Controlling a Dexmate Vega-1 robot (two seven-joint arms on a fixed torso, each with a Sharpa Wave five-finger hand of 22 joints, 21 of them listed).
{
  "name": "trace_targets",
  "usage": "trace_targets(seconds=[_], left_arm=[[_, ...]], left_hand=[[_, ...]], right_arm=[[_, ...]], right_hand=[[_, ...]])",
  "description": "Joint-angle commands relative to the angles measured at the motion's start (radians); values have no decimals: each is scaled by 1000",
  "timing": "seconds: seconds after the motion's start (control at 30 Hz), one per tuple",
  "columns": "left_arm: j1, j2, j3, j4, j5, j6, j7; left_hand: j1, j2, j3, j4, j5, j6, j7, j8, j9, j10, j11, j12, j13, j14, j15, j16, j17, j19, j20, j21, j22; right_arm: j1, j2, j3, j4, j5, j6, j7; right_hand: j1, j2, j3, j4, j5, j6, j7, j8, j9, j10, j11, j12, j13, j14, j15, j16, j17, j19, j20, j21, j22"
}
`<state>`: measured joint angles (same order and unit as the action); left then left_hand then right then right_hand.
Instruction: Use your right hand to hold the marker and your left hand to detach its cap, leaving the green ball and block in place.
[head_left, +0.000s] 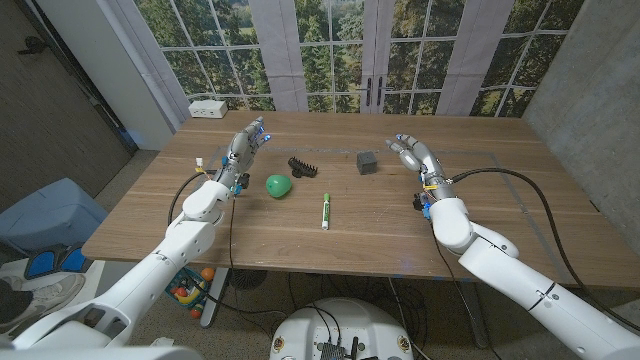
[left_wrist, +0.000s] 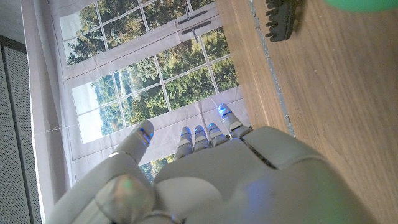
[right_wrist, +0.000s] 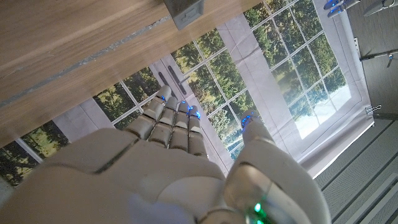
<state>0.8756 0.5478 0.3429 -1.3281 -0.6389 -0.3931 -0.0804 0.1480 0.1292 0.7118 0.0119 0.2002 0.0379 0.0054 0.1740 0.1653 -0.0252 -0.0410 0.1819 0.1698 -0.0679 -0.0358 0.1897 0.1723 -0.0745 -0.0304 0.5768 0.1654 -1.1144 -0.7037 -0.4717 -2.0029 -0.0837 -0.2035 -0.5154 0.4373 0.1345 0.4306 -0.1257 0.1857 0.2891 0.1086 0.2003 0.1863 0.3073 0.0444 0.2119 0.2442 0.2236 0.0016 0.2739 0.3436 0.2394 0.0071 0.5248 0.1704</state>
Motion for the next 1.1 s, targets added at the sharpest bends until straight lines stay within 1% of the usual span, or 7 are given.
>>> trace_targets(seconds=[0.03, 0.33, 0.47, 0.77, 0.93, 1.1], left_arm=[[25, 5, -10, -17, -5, -21, -1], [40, 10, -17, -28, -4, -38, -1], [44, 10, -18, -32, -5, -43, -2], [54, 16, -22, -44, -3, -48, -1], [59, 20, -24, -49, -3, -51, -1], [65, 20, -27, -51, -6, -57, -4]], left_hand=[[9, 41, -1, -7, 0, 10, -1, 7, 4, 8, -2, 9, 3, 6, -15, -2, 0, 4, -35, -3, 2], [9, 42, -2, -9, 0, 11, 0, 6, 4, 9, 0, 9, 3, 7, -14, -2, 0, 6, -35, -8, 2], [8, 42, -2, -9, 0, 12, 0, 6, 4, 10, 1, 9, 3, 8, -14, -2, 1, 7, -36, -11, 2], [6, 41, -2, -11, 0, 13, 0, 6, 4, 11, -1, 9, 3, 9, -14, -2, 1, 12, -33, -14, 2], [5, 40, -2, -11, -1, 14, 0, 6, 4, 11, 1, 8, 3, 9, -14, -2, 2, 14, -32, -17, 2], [3, 40, -2, -10, 0, 15, 0, 6, 4, 12, 2, 8, 3, 10, -15, -2, 2, 16, -32, -20, 2]], right_arm=[[-22, -19, -30, -78, -91, -92, 14], [-37, -33, -48, -125, -156, -135, 20], [-40, -36, -63, -139, -187, -150, 25], [-47, -46, -95, -171, -265, -195, 40], [-42, -46, -116, -182, -303, -221, 61], [-34, -33, -147, -184, -341, -251, 78]], right_hand=[[13, 0, 1, -7, 8, 11, -4, 8, 3, 7, -4, 9, 3, 4, -9, 5, 4, 6, 0, -2, 2], [17, 3, 1, -12, 9, 12, -5, 7, 4, 6, -8, 10, 5, 5, -11, 9, 7, 10, 3, -5, 2], [19, 4, 0, -14, 9, 12, -5, 7, 4, 8, -11, 11, 6, 6, -13, 11, 8, 17, 17, -5, 3], [24, 4, 0, -20, 10, 8, -7, 5, 5, 7, -14, 10, 7, 4, -19, 12, 11, 21, 24, -8, 4], [34, 5, 2, -28, 12, 0, -14, 3, 5, 6, -21, 11, 9, 3, -27, 14, 13, 27, -4, -11, 4], [44, 1, 3, -36, 12, -5, -17, 2, 6, 5, -29, 10, 11, 6, -36, 16, 14, 34, -4, -12, 4]])
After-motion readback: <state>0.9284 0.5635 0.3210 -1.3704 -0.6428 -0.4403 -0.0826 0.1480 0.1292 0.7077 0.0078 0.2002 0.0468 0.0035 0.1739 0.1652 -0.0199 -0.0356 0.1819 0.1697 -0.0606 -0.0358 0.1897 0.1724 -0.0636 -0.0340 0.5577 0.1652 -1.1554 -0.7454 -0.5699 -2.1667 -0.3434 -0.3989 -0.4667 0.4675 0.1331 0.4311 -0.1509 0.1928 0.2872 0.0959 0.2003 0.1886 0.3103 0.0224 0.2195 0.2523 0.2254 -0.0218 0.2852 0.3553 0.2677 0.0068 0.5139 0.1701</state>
